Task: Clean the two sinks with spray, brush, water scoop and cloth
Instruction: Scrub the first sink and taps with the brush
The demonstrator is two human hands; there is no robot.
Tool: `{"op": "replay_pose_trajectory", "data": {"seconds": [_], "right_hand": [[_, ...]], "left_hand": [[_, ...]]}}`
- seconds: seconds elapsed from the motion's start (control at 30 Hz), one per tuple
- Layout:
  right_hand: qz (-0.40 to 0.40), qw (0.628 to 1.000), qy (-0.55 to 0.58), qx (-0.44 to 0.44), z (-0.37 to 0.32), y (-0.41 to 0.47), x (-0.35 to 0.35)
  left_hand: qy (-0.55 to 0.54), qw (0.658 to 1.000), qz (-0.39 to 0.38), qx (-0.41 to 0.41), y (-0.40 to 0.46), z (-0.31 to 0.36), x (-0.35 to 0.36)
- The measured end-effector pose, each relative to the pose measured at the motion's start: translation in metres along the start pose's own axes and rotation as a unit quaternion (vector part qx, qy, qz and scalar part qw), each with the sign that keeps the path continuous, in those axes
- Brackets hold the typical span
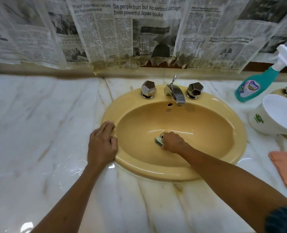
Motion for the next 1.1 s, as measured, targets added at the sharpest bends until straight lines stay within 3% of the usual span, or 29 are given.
{"op": "replay_pose_trajectory", "data": {"seconds": [0.13,0.3,0.47,0.53,0.63,0.67,0.8,0.83,0.97,1.1], "right_hand": [[-0.07,0.986,0.05,-0.142,-0.021,-0.002,0.011],[0.017,0.995,-0.084,-0.056,0.022,0.044,-0.004],[0.03,0.958,-0.083,-0.273,-0.006,0.02,0.022],[0.059,0.965,-0.095,-0.237,0.01,0.034,0.015],[0.088,0.989,-0.048,-0.108,0.024,0.051,0.008],[0.085,0.988,-0.036,-0.122,0.018,0.045,0.011],[0.058,0.94,-0.022,-0.335,-0.012,0.01,0.034],[0.061,0.94,-0.03,-0.333,-0.011,0.017,0.031],[0.085,0.981,0.034,-0.17,0.0,0.058,0.016],[0.047,0.938,0.147,-0.309,-0.044,0.012,0.025]], "left_hand": [[0.014,1.0,-0.009,-0.005,0.002,-0.001,0.002],[0.027,0.999,-0.02,-0.006,0.002,-0.001,0.002],[0.036,0.999,-0.025,0.002,0.003,0.002,0.0],[0.037,0.999,-0.019,-0.001,0.004,0.002,0.0],[0.043,0.998,-0.005,-0.035,0.004,0.002,0.0],[0.044,0.998,-0.004,-0.043,0.004,0.001,-0.001],[0.044,0.998,-0.014,-0.053,0.004,0.001,-0.001],[0.048,0.997,-0.013,-0.056,0.004,0.001,-0.001],[0.084,0.993,-0.013,-0.087,0.004,-0.004,0.0],[0.081,0.992,-0.025,-0.094,0.007,-0.005,0.001]]}}
Point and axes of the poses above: each hand's wrist, its own y-axis towards the middle knuckle, its own x-axis out of the palm, z = x × y, the point moved 2 cm from there along y, towards the middle knuckle, and after that the axes turned 12 degrees about -y, right-handed, at the moved point
